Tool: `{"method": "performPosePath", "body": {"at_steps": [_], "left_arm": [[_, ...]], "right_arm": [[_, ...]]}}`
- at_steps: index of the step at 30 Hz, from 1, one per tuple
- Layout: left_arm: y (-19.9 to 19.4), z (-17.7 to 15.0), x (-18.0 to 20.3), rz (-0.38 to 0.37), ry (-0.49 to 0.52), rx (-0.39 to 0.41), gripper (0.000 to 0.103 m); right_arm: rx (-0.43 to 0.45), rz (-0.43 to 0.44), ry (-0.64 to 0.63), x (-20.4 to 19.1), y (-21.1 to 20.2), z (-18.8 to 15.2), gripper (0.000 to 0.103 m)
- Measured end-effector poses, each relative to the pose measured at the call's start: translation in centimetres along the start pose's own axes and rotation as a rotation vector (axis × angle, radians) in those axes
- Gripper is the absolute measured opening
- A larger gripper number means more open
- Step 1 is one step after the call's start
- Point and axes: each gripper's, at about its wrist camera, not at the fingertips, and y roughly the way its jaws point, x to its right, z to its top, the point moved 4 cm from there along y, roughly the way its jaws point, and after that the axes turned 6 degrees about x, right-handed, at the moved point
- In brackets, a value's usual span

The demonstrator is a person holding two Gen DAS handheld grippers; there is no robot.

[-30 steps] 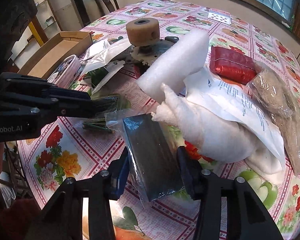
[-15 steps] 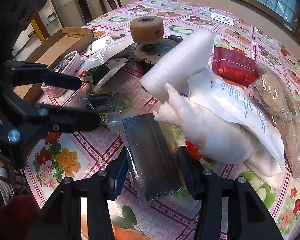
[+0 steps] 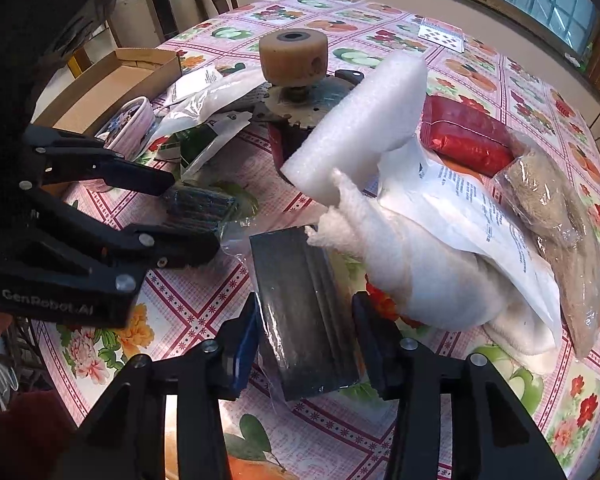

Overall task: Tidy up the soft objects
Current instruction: 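Carry the packet and the stick bag with both tools over the cardboard box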

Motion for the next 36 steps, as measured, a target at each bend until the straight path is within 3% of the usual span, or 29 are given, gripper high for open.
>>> {"method": "performPosePath", "body": {"at_steps": [4,5,10,15,19,27,36], "left_arm": [[-0.3,-0.6,0.2,-0.013,0.005,0.017,0.029],[-0.5,-0.7,0.1,-0.023,-0.002,0.024,0.024],[-2.0,-1.5,-0.3,-0.059,-0.008,0.053,0.023],[-4.9,-2.5,-0.7,-0.111,-0.009,0.094,0.023],[-7.9,-2.7,-2.8,-0.095,-0.032,0.148,0.023],[-12.0,-2.0,-12.2,0.043,-0.163,0.229,0.023],[-11.8,-0.3,-21.9,0.236,-0.288,0.244,0.023]], "right_arm": [[0.009,-0.018,0.013,0.2,-0.1,-0.2,0.039],[0.011,-0.02,0.017,0.2,-0.3,-0.3,0.038],[0.037,-0.022,0.081,0.5,-0.9,-1.0,0.036],[0.044,0.039,0.099,-1.1,-2.2,-1.5,0.036],[0.066,0.07,0.071,-3.7,-3.3,-0.7,0.036],[0.134,0.169,0.04,-10.9,-3.5,6.1,0.036],[0.123,0.215,0.112,-18.7,1.9,15.8,0.036]]}}
